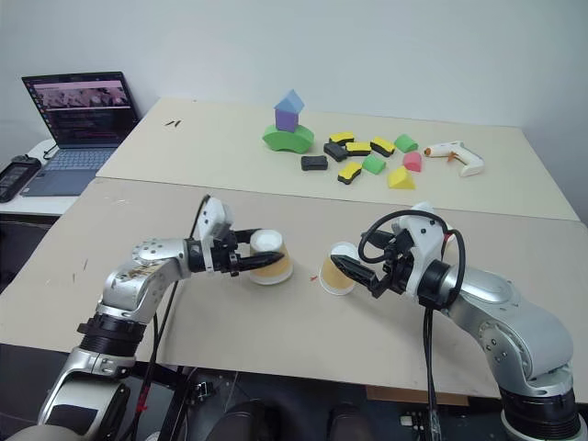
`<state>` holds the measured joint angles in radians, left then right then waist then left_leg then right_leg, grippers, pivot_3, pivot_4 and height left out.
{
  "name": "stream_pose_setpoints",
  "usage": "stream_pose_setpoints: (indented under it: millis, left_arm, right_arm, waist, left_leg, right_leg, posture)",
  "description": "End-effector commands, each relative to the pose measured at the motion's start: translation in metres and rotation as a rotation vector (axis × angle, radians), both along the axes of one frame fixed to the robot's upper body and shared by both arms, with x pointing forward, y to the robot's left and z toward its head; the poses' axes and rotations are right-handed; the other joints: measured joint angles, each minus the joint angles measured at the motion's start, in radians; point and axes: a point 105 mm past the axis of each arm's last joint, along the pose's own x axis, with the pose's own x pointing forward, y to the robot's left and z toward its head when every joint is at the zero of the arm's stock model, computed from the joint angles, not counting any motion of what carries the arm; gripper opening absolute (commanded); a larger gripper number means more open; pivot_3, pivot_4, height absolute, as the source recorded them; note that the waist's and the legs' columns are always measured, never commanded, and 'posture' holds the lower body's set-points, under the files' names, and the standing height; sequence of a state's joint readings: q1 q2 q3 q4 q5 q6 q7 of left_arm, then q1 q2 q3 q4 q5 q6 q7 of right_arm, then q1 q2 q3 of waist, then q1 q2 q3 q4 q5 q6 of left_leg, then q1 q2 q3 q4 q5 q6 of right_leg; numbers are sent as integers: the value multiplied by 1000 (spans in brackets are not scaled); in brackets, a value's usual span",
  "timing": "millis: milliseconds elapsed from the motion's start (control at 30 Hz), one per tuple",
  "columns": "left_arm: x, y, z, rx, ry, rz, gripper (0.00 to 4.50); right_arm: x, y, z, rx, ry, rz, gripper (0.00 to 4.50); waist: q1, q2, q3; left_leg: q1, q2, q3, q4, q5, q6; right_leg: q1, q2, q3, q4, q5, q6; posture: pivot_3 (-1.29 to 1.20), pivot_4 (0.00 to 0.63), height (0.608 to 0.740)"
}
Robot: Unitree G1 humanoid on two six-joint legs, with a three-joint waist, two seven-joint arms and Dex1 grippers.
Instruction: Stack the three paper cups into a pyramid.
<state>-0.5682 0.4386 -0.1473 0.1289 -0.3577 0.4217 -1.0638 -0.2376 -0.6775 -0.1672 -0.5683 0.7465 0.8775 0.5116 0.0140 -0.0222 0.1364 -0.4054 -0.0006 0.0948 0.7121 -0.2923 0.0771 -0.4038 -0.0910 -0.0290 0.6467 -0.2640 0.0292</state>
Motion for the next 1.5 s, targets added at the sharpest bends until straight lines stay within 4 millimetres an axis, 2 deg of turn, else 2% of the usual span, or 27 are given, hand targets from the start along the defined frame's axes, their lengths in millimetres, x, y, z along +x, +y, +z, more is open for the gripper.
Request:
stream_pose_setpoints:
  millis: [33,200,300,500,767,933,1100,1400,1500]
  left_arm:
    - [-5,-21,4,9,-36,-112,2924]
    - [-3,-38,-6,32,-37,-166,2924]
    - [1,-48,-7,29,-37,-181,2924]
    - [8,-56,-9,40,-54,-191,2924]
    - [5,-67,-10,27,-59,-221,2924]
    - [3,-63,-8,17,-54,-217,2924]
    - [2,-56,-3,13,-61,-205,4409]
    - [-3,-42,13,17,-89,-192,4459]
    - [-12,-24,30,40,-102,-220,4459]
  right_arm:
    - [0,0,15,8,-77,-8,4500]
    - [-3,-2,19,14,-88,-18,4500]
    - [-9,-3,28,57,-108,-16,4500]
    - [-20,-5,38,81,-111,5,4500]
    - [-22,-12,39,62,-101,-10,4500]
    - [-21,-14,37,55,-95,-22,4500]
    - [-19,-15,35,54,-89,-23,4500]
    - [-15,-19,34,50,-78,-21,4500]
    - [-16,-35,30,22,-54,-53,4500]
  waist:
    - [0,0,0]
    - [0,0,0]
    - [2,0,0]
    - [1,0,0]
    - [1,0,0]
    - [1,0,0]
    - [-2,0,0]
    - [-1,0,0]
    - [-2,0,0]
  left_leg:
    - [0,0,0,0,0,0]
    - [0,0,0,0,0,1]
    - [0,0,0,0,0,2]
    - [0,0,0,0,0,3]
    - [-1,-1,0,1,-1,5]
    - [-1,-1,0,1,-1,5]
    - [-1,-1,0,1,-1,5]
    - [-1,-1,0,0,-1,5]
    - [-1,-1,0,0,-1,5]
  right_leg:
    - [0,0,0,0,0,0]
    - [0,0,1,0,0,0]
    - [0,-1,0,0,0,0]
    - [0,-1,1,-1,0,1]
    - [1,-3,2,-5,1,2]
    - [1,-3,2,-5,1,2]
    - [0,-3,3,-5,1,2]
    - [0,-3,3,-5,1,2]
    - [0,-3,3,-4,1,2]
  posture:
    - [0,150,740]
    - [0,150,740]
    - [0,150,740]
    - [0,150,740]
    - [0,150,740]
    - [0,150,740]
    - [0,150,740]
    - [0,150,740]
    - [0,150,740]
